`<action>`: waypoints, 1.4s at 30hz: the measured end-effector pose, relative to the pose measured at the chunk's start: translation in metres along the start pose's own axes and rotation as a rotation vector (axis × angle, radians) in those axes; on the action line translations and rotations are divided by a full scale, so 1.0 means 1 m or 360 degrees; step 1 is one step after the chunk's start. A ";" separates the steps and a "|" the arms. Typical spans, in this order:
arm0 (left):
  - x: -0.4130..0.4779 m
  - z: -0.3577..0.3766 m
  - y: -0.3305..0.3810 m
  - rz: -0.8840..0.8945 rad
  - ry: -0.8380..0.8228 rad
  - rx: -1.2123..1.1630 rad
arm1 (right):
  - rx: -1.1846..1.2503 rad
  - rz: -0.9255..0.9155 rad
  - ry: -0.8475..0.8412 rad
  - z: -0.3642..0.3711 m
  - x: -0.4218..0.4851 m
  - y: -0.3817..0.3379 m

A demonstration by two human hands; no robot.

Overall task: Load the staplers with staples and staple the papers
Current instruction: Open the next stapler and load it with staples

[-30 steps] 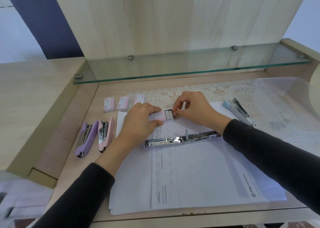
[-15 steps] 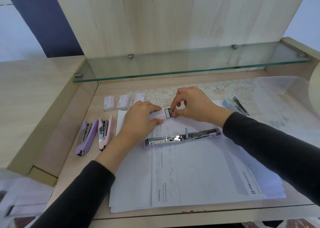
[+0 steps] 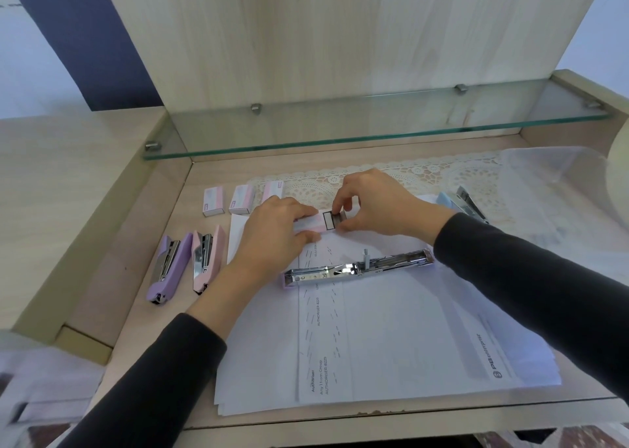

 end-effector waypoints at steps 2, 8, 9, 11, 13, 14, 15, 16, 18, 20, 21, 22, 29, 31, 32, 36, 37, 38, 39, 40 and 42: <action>0.000 0.000 0.000 -0.0001 -0.0002 0.0004 | 0.0008 0.0003 -0.0019 0.001 0.001 -0.001; 0.000 0.000 0.001 0.0009 -0.0004 0.0032 | 0.0110 0.0041 -0.0111 0.008 0.002 -0.001; 0.000 -0.001 0.001 0.0007 -0.0002 0.0031 | 0.0126 0.0050 -0.0119 0.009 0.002 -0.001; 0.000 -0.001 0.000 0.0004 -0.0002 0.0023 | 0.0160 0.0064 -0.0132 0.010 0.002 0.000; 0.000 0.000 0.000 0.0004 0.0004 0.0016 | 0.0200 0.0074 -0.0139 0.010 0.002 0.001; -0.001 0.000 0.000 0.0006 0.0008 0.0015 | 0.0222 0.0079 -0.0135 0.011 0.002 0.002; -0.001 0.000 0.000 0.0006 0.0011 0.0015 | 0.0243 0.0085 -0.0127 0.011 0.001 0.003; 0.000 0.000 -0.001 0.0004 0.0014 0.0015 | 0.0262 0.0090 -0.0116 0.010 0.001 0.003; -0.001 0.000 -0.001 -0.0001 0.0017 0.0017 | 0.0290 0.0097 -0.0093 0.009 -0.001 0.005; 0.000 0.000 -0.001 0.0003 0.0020 0.0020 | 0.0325 0.0100 -0.0060 0.006 -0.002 0.006; -0.001 0.000 -0.002 0.0004 0.0023 0.0017 | 0.0351 0.0100 -0.0039 0.005 -0.003 0.007; -0.001 0.000 -0.002 0.0005 0.0026 0.0011 | 0.0374 0.0101 -0.0020 0.003 -0.004 0.008; -0.001 0.000 -0.003 0.0013 0.0027 0.0001 | 0.0498 0.0134 0.0067 -0.001 -0.009 0.010; 0.000 0.002 -0.004 0.0009 0.0003 -0.0011 | 0.0583 0.0176 0.0109 -0.003 -0.010 0.013; 0.001 0.003 -0.005 0.0006 -0.0013 -0.0017 | 0.0640 0.0200 0.0132 -0.005 -0.011 0.015; 0.003 0.003 -0.005 0.0008 -0.0060 -0.0028 | 0.0904 0.0354 0.0141 -0.004 -0.017 0.028; 0.004 0.003 -0.005 0.0011 -0.0066 -0.0035 | 0.0955 0.0395 0.0132 -0.004 -0.020 0.031; 0.004 0.003 -0.005 0.0008 -0.0070 -0.0044 | 0.1004 0.0417 0.0125 -0.004 -0.022 0.034; 0.005 0.003 -0.005 0.0001 -0.0072 -0.0051 | 0.1053 0.0426 0.0120 -0.004 -0.024 0.035; 0.006 0.003 -0.005 -0.0009 -0.0073 -0.0052 | 0.1100 0.0437 0.0112 -0.005 -0.027 0.036; 0.008 0.003 -0.007 -0.0031 -0.0066 -0.0052 | 0.1168 0.0503 0.0090 -0.003 -0.033 0.041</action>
Point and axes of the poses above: each hand's wrist, its own x-axis towards the middle knuckle, its own z-axis out of the palm, y = z × x, the point moved 9 cm from there along x, towards the middle knuckle, and after that the axes turned 13 degrees about -x, right-handed, at the moved point
